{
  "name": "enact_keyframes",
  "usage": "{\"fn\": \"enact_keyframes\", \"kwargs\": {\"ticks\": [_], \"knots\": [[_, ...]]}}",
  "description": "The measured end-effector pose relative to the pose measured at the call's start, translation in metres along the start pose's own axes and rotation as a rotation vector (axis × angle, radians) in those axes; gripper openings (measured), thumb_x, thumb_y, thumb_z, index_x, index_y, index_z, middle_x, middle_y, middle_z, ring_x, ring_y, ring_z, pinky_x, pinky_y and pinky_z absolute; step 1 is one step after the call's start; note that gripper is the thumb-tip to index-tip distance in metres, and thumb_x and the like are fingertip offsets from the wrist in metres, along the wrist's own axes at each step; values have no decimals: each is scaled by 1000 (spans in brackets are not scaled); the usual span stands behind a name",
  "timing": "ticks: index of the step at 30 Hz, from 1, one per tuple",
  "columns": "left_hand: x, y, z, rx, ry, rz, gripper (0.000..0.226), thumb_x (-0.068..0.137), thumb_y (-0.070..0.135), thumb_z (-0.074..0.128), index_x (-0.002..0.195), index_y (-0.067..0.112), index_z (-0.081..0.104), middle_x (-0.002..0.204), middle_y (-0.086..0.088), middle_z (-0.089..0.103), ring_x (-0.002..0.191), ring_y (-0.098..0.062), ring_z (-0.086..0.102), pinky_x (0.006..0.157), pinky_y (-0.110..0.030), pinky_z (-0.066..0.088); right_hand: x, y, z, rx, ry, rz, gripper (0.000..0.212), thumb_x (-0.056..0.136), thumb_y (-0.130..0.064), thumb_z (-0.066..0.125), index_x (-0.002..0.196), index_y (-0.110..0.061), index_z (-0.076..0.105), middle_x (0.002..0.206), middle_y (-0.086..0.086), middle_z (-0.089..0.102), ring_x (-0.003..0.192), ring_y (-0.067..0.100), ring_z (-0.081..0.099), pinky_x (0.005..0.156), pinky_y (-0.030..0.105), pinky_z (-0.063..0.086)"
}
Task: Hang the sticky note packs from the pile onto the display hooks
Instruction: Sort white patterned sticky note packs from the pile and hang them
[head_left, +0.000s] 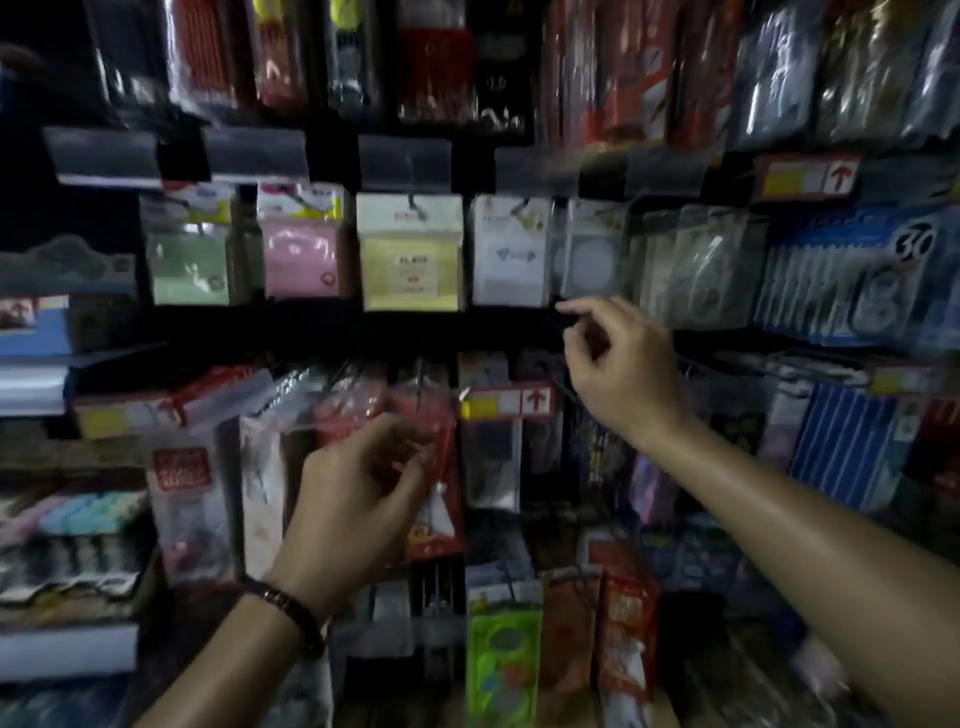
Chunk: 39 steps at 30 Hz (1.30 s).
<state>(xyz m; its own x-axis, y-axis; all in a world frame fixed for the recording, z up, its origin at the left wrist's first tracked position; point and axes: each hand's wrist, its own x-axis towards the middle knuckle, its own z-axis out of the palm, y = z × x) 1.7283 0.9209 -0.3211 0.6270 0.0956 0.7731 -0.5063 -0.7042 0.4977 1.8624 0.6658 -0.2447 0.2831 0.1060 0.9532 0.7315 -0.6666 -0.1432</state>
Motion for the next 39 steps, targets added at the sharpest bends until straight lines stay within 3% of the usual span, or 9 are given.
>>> {"fn": "enact_keyframes", "kwargs": {"ticks": [6, 11, 16, 20, 23, 27, 31, 37, 39], "knots": [[-105, -56, 36, 58, -258, -86, 8, 99, 22, 70, 96, 29, 68, 76, 13, 72, 67, 0, 70, 64, -34, 58, -127, -19, 8, 153, -93, 38, 8, 100, -7, 67, 102, -9, 74, 92, -5, 66, 80, 3, 55, 73, 12, 40], [-209, -117, 71, 125, -508, -240, 6, 100, 33, 66, 95, 30, 70, 81, 14, 73, 72, -3, 70, 65, -39, 57, -269, -11, 39, 184, -328, 192, 6, 98, -7, 70, 98, -12, 73, 89, -1, 70, 79, 12, 63, 68, 29, 49], [-295, -185, 107, 169, -699, -455, 20, 95, 32, 69, 83, 47, 62, 78, 22, 71, 70, 2, 68, 67, -30, 55, -423, 7, 78, 204, -696, 586, 7, 103, -23, 65, 97, -25, 69, 82, -8, 69, 73, 12, 66, 61, 43, 54], [-339, -226, 131, 206, -823, -626, 20, 96, 33, 67, 83, 47, 64, 82, 24, 72, 74, 0, 69, 71, -34, 61, -531, 11, 115, 181, -941, 843, 5, 96, -22, 70, 94, -26, 73, 93, -9, 79, 90, 10, 76, 73, 32, 59], [-357, -253, 147, 228, -881, -696, 14, 96, 36, 66, 88, 47, 64, 85, 25, 72, 79, -2, 69, 74, -32, 61, -589, 12, 148, 125, -1170, 958, 21, 95, -26, 75, 115, -24, 70, 113, -3, 76, 109, 13, 72, 87, 29, 58], [-379, -273, 157, 212, -875, -813, 9, 96, 37, 66, 96, 46, 67, 85, 24, 72, 75, 1, 70, 73, -31, 62, -625, 12, 193, 9, -1374, 908, 48, 95, -36, 75, 138, -22, 59, 137, 7, 59, 127, 27, 60, 102, 38, 53], [-386, -281, 162, 189, -924, -856, 8, 97, 36, 65, 97, 43, 67, 90, 19, 73, 80, -6, 70, 75, -30, 62, -643, 9, 246, -123, -1472, 744, 74, 93, -44, 74, 155, -23, 38, 165, 13, 30, 152, 37, 34, 118, 44, 41], [-384, -287, 165, 198, -958, -880, 8, 98, 34, 62, 99, 42, 64, 91, 18, 73, 84, -6, 71, 76, -31, 62, -672, 1, 312, -181, -1523, 673, 112, 89, -64, 71, 170, -26, 3, 174, 18, -16, 161, 45, -5, 129, 57, 12], [-385, -288, 165, 196, -959, -884, 10, 97, 35, 61, 102, 43, 63, 93, 19, 74, 85, -6, 71, 78, -34, 63, -682, 2, 326, -188, -1525, 624, 115, 89, -68, 68, 171, -25, -1, 175, 17, -21, 162, 44, -13, 130, 60, 4]]}}
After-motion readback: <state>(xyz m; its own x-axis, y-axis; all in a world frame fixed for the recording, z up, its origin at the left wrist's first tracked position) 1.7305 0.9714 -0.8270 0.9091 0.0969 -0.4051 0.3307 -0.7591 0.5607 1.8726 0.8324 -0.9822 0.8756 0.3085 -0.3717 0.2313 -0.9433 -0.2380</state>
